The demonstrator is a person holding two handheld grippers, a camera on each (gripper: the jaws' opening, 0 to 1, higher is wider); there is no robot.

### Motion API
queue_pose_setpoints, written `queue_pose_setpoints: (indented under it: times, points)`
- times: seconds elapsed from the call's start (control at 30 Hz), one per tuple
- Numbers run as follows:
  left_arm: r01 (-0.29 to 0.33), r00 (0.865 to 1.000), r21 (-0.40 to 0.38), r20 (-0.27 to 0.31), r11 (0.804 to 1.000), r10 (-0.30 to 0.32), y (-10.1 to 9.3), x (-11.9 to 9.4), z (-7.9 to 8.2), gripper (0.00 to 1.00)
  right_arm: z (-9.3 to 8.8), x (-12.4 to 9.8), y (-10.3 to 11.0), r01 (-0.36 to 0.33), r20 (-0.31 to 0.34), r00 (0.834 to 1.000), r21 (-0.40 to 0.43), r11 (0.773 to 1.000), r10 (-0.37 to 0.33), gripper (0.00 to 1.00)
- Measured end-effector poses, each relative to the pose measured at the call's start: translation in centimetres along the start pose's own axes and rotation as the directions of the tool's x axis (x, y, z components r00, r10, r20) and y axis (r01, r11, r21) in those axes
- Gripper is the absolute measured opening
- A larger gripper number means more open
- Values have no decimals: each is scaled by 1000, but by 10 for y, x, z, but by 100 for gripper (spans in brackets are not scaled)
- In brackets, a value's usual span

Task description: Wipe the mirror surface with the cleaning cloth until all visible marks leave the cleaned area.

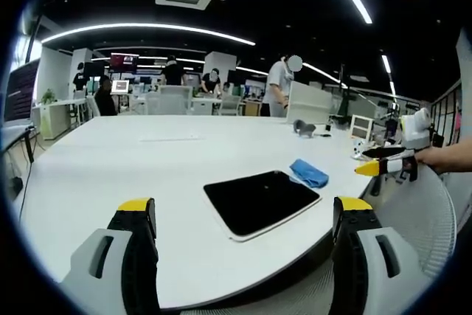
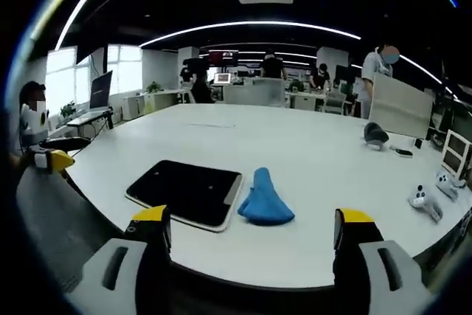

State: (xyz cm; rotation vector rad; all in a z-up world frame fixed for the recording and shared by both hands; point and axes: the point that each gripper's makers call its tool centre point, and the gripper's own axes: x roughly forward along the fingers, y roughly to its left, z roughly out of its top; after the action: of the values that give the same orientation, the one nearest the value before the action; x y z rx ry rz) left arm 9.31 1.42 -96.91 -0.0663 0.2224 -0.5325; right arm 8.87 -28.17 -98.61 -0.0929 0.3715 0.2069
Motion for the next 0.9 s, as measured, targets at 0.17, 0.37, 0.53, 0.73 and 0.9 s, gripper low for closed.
queue_pose_setpoints:
  times: [0.17,0.37,0.53,0.73,0.9]
  points:
    - [2,1000,2,9,1000,-2,0,0,1,99,-2,-1,0,13,-9,1000,-43,999,-13,90]
    - [0,1000,1,10,1000,0,0,0,1,99,-3,-1,1,7,-10,1000,-37,999,-7,90]
    - [-1,1000,2,13,1000,1,0,0,2,99,-7,0,8,-32,-32,999,-91,995,29,90]
    - [-2,1000,4,19,1000,2,0,-1,2,99,-7,-1,12,-54,-21,998,-73,996,53,91]
    - [2,1000,4,26,1000,-2,-1,-1,3,99,-6,-1,12,-59,-17,998,-65,996,58,90]
